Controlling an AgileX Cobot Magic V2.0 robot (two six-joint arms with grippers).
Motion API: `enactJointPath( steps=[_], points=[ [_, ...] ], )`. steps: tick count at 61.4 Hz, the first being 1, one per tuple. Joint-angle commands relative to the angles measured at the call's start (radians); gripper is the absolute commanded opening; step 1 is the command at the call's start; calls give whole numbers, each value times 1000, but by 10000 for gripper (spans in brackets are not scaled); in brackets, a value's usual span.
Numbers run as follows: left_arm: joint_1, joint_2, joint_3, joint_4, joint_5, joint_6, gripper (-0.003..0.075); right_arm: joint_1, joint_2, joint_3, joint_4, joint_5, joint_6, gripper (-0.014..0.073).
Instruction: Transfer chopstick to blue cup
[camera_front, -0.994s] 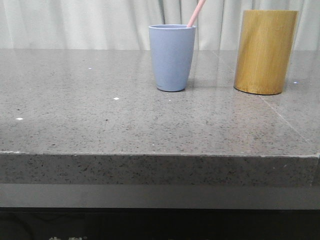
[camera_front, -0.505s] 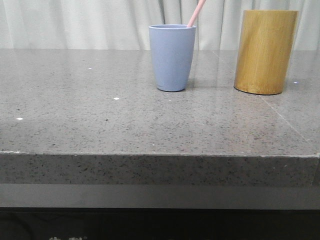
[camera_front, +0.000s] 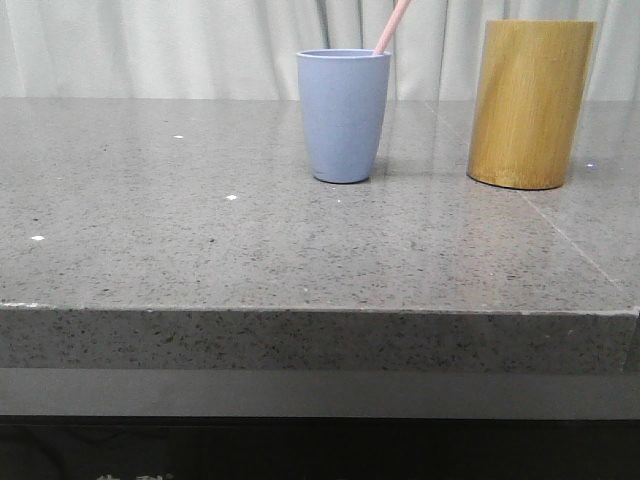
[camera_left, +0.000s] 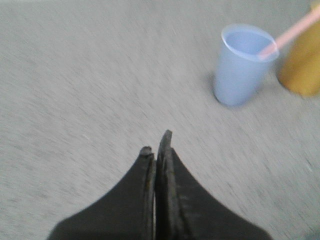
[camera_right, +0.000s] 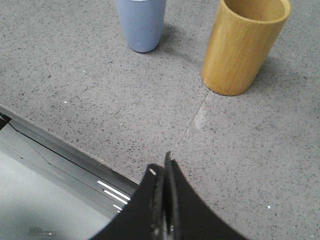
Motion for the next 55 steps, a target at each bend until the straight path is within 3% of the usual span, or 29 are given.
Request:
enactJointPath(
  steps=[1,12,23,39,55],
  points=[
    [70,-136,110,-12,-223,0,-19,-3,0,-25,5,-66,1,-67],
    [188,-425,410,-9,-411,0,-19,-3,0,-25,5,-66,1,-67],
    [271,-633,603,-20,-433,0,-19,-3,0,-25,5,-66,1,-67],
    [276,-706,710,-61,-503,0,-19,-3,0,-25,5,-66,1,-67],
    [276,-705,710,-75,-491,0,-19,-3,0,-25,5,-66,1,-67]
  ],
)
